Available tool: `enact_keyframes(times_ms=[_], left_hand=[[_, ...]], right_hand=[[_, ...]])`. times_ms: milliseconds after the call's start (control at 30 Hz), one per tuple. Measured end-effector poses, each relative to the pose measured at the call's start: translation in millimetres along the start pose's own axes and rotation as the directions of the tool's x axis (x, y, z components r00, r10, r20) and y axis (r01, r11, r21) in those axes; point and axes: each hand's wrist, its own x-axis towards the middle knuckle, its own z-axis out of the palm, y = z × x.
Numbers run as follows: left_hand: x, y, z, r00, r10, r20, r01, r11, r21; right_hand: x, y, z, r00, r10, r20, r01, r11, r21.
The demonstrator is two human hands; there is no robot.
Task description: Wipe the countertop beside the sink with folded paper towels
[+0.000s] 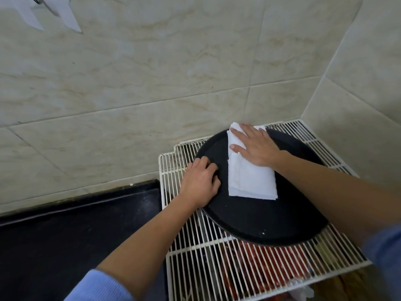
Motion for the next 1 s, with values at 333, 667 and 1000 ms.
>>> enact_keyframes(times_ms=[333,667,1000], left_hand=[[-31.3,-5.7,-59.4,0.992,-0.103,-0.071,0.103,0.995,-0.007],[-256.2,-52.3,-132.8,0.792,-0.610,-0.032,0.603,0.772,0.203],[-519.8,-82.2,-211.7,0.503,-0.843,-0.191,0.857,0.457,0.240]], right_hand=[[-22.7,-39.6,-55.0,0.953,-0.022,-0.301,0.072,0.985,0.155],[-81.6,-276.6,-48.5,0.816,-0.502,-0.287,0.567,0.791,0.229],[-190.3,-503.8,-29.3,0.548,-0.830,-0.104,0.836,0.546,0.049]])
